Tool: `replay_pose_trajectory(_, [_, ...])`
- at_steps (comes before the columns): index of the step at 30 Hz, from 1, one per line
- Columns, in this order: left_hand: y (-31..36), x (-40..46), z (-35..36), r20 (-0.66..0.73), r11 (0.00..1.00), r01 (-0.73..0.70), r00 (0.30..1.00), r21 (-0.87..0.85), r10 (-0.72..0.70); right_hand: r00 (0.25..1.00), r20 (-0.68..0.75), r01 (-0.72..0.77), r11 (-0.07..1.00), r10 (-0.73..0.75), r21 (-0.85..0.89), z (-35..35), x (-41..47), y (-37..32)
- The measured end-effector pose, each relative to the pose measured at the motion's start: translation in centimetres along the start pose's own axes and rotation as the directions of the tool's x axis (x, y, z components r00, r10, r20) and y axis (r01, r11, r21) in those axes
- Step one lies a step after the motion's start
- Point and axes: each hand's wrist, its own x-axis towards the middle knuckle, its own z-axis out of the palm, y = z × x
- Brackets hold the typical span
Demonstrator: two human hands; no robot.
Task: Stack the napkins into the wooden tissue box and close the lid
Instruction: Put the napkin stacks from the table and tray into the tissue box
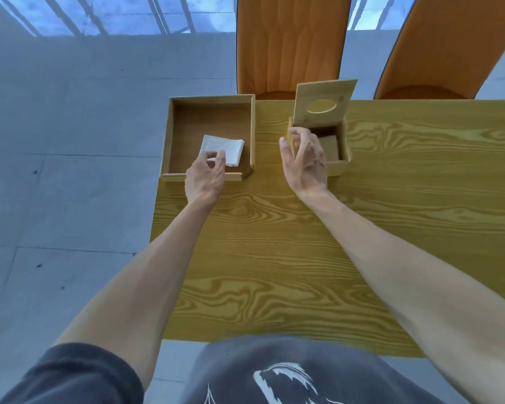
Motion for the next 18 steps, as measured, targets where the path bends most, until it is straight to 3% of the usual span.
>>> replay_pose_trajectory(8, [-2.2, 4.3, -2.5, 0.001, 1.0, 0.013, 1.0, 0.023, -0.013, 0.963, 0.219, -0.168, 0.985, 0.157, 0.031, 4.8, 1.1, -4.9])
replay_pose_trajectory(11, [-2.5, 6.2, -2.3, 0.048, 0.999, 0.04, 0.998, 0.013, -0.04, 0.908, 0.353, -0.245, 0.969, 0.226, 0.009, 6.1, 1.9, -6.2])
replay_pose_trajectory(18, [-1.9, 9.8, -1.6, 0.163, 0.992, 0.117, 0.979, 0.052, -0.124, 0.782, 0.484, -0.463, 0.886, 0.394, 0.027, 9.0, 3.8, -7.5])
